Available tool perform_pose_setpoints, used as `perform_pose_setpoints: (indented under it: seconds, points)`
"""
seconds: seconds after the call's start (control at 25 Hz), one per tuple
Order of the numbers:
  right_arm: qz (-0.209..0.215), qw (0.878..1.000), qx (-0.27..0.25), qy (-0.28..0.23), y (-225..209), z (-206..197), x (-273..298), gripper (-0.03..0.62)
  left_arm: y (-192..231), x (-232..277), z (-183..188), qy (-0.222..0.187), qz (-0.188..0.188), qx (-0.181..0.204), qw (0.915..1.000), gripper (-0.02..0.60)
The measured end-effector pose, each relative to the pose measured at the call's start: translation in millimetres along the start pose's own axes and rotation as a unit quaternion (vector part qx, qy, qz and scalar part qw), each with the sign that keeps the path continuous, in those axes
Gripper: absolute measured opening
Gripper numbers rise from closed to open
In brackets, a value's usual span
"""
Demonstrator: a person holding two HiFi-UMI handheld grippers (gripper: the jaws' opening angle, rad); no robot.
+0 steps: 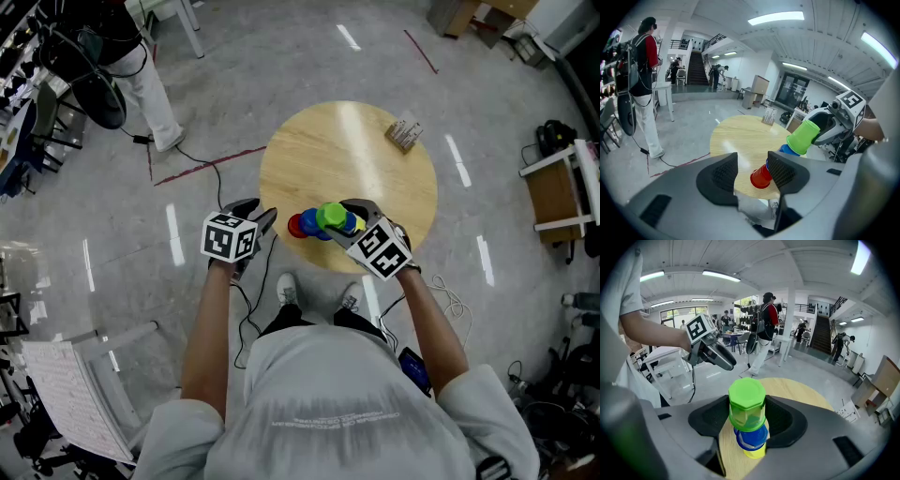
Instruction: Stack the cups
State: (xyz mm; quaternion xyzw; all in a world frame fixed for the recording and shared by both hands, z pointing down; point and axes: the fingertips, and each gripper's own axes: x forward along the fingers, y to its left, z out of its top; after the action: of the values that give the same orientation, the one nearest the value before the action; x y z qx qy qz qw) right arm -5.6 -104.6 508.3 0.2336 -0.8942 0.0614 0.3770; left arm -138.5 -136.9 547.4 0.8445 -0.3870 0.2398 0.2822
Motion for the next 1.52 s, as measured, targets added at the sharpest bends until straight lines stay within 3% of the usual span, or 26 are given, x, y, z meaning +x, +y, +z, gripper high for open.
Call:
perform_pose_setpoints:
  seconds: [0.6, 0.88, 1.0, 1.2, 1.36, 1.44, 1.52]
  points:
    - [0.008, 1.000, 0.007, -0.016, 0, 2, -7, 0.299, -1, 1, 3, -0.006, -0.003, -0.003, 1.0000, 0.216]
    - [-0.022, 0.998, 0.004, -0.064, -29, 25, -51, 0.302, -5, -2, 22, -0.023, -0.009, 0.010, 0.9996, 0.216]
    - [-0.056, 0.994, 0.033, -0.091, -60, 31, -77, 0.288, -6, -9, 44, -0.050, -0.004, 0.020, 0.9985, 0.216]
    - [-0.162, 0.976, 0.089, -0.116, -121, 22, -123, 0.176, -18, -17, 96, -0.104, 0.024, 0.083, 0.9909, 0.159]
    - [-0.256, 0.955, 0.103, -0.108, -152, 12, -161, 0.040, -34, -35, 134, -0.144, 0.047, 0.145, 0.9778, 0.097]
    - [-0.275, 0.948, 0.106, -0.120, -159, 15, -179, 0.028, -43, -50, 158, -0.173, 0.056, 0.167, 0.9690, 0.041]
    - [-0.286, 0.942, 0.105, -0.142, -162, 23, -197, 0.028, -53, -66, 182, -0.204, 0.061, 0.181, 0.9601, 0.024]
